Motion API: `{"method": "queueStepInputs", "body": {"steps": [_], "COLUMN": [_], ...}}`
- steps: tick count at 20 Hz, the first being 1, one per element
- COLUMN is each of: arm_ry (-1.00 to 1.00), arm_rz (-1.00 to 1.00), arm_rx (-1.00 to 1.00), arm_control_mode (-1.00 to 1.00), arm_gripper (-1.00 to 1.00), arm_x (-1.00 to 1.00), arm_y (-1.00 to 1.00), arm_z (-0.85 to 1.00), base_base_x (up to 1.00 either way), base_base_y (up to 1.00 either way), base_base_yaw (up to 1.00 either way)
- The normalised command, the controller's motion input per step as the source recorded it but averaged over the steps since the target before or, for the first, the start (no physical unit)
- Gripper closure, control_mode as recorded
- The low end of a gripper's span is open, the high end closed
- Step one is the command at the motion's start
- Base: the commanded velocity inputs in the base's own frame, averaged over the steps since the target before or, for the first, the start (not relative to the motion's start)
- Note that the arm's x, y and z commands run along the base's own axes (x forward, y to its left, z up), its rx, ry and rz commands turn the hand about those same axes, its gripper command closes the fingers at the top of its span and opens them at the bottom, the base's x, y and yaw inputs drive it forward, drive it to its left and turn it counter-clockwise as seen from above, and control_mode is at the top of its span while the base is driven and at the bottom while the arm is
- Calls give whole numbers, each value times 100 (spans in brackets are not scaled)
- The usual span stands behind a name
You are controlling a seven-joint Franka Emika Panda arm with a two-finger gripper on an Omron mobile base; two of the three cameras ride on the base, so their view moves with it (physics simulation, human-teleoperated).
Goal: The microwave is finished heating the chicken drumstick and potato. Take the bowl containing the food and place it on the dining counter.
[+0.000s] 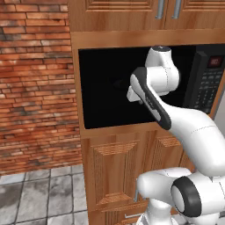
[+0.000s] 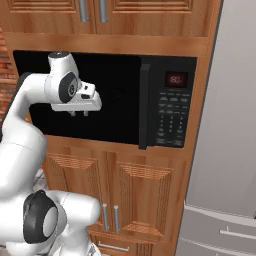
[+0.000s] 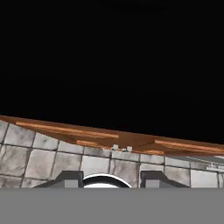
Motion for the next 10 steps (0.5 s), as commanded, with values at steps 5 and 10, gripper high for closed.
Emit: {"method": "queueStepInputs", "body": {"steps": [5,10], "arm_ry": [-16,-32], "arm_rz": [1,1], "arm_rx": [0,0], "arm_control_mode": [-100,-100], "arm_gripper": [-100,-100], "arm_x": [-24,-67], "arm_y": [-8,-29], "arm_z": [0,1], "base_base_x": [0,0], "base_base_y": [0,0], "base_base_yaw": [0,0]}}
